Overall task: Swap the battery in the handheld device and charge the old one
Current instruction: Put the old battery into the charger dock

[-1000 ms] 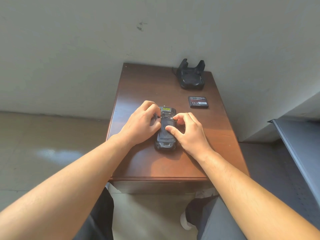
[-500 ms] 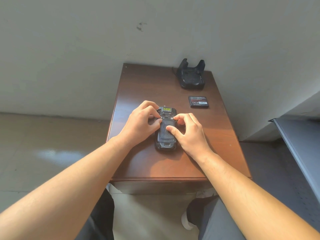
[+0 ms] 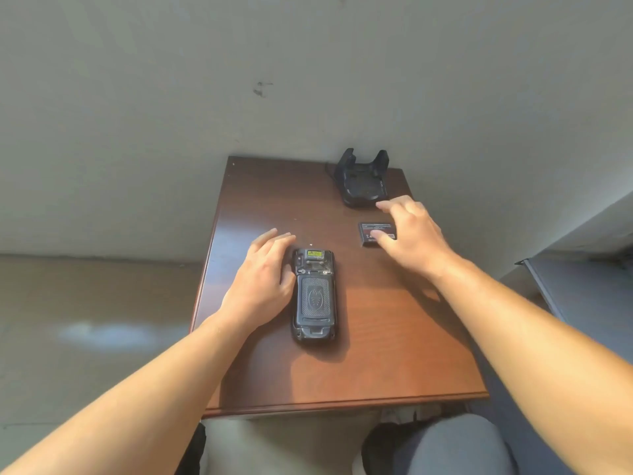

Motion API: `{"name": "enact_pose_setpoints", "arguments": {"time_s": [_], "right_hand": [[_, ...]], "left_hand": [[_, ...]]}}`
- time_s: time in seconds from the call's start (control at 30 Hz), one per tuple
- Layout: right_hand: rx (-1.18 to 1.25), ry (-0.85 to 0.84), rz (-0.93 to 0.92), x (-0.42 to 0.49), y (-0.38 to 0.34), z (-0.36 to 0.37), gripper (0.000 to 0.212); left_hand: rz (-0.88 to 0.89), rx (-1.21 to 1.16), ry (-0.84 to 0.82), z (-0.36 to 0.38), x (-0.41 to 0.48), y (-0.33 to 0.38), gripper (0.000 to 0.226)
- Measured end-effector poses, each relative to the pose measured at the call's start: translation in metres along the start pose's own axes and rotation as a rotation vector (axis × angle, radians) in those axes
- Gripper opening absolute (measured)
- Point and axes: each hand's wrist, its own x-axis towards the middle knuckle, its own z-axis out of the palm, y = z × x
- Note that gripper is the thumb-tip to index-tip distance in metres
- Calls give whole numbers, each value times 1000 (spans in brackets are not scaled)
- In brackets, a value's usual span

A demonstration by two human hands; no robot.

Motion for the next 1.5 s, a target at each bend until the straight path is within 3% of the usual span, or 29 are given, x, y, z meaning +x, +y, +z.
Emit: {"name": "enact_pose_setpoints", "arguments": {"time_s": [0.1, 0.2, 0.4, 0.5, 0.7, 0.83, 1.23, 1.5], "right_hand": [[-176, -290, -83, 22, 19, -17, 71], [-248, -443, -175, 35, 23, -16, 77], [-204, -510, -262, 55, 28, -18, 51], [-57, -482, -279, 60, 36, -23, 43], [245, -260, -284, 107, 36, -40, 46], [201, -220, -269, 140, 35, -44, 47], [174, -325, -238, 161, 35, -30, 44], [23, -356, -294, 160, 30, -27, 40]], "left_hand": [[-22, -20, 5, 0, 0, 1, 46], [-45, -28, 13, -1, 3, 2, 46], [-68, -24, 11, 2, 5, 4, 41], [-59, -8, -1, 6, 1, 10, 38], [-61, 47, -29, -1, 4, 11, 38], [-67, 71, -35, -2, 7, 11, 39], [-68, 126, -30, -2, 9, 5, 32], [-63, 132, -18, -1, 10, 6, 29]]}}
